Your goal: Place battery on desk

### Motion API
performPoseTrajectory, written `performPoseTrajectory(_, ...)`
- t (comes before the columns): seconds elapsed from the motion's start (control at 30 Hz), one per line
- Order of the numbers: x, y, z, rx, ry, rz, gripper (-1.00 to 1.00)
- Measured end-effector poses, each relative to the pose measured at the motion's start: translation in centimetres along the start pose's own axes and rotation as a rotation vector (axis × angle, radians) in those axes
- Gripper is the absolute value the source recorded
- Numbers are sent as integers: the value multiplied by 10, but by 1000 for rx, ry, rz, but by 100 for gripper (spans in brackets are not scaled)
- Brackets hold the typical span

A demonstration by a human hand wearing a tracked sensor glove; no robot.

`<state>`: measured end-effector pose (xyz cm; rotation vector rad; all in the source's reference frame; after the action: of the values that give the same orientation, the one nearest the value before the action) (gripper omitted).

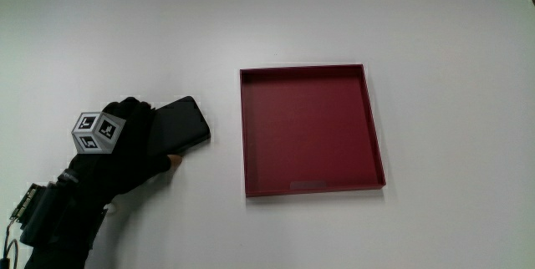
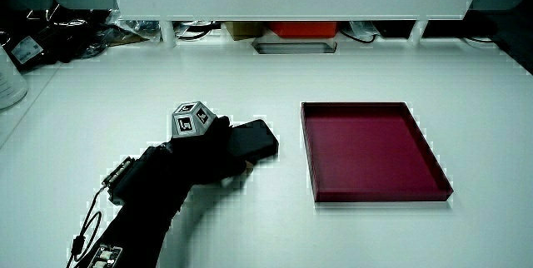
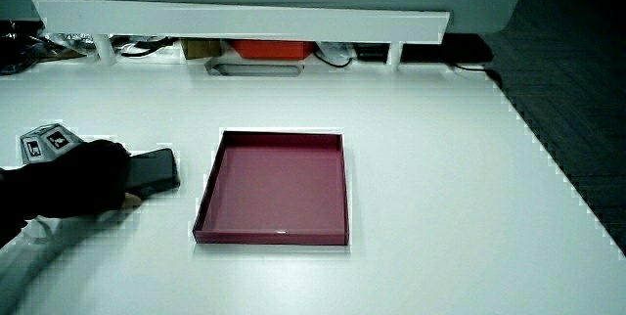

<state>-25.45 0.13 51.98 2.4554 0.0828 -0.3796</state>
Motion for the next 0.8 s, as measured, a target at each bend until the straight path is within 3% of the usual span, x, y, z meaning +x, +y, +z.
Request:
performPoseTrajectory(0.1,1,-4,0,-12,43,9,-74)
performPoseTrajectory(0.13,8,-11,7,30,8,0,-78)
performPoseTrajectory(0.17,1,-10,5,-2,9,-11,-83)
performPoseTrajectory(0.2,1,-13,7,8,-34,-42,-87)
performPoseTrajectory(0.23,7,-19,13,69,-88,-86,-91)
performPoseTrajectory(0.27,13,-28,21,64,-126,-102,-96)
performPoseTrajectory(0.3,24,-38,31,73,-100,-105,-100)
performPoseTrajectory(0.33,32,-46,36,56,-122,-105,-100)
performPoseTrajectory(0.43,62,-69,50,73,-21,-210,-100)
performPoseTrajectory(0.47,66,-71,47,83,12,-284,-100)
performPoseTrajectory(0.53,91,-89,57,71,98,-294,-100)
performPoseTrajectory(0.6,101,-99,54,59,83,-313,-100)
performPoseTrajectory(0.63,104,-101,49,71,96,-398,-100)
performPoseTrajectory(0.7,122,-113,54,57,185,-484,-100)
performPoseTrajectory(0.73,124,-115,49,2,79,-463,-100)
performPoseTrajectory(0.77,132,-119,50,-13,72,-495,-100)
performPoseTrajectory(0.8,134,-120,47,-39,12,-548,-100)
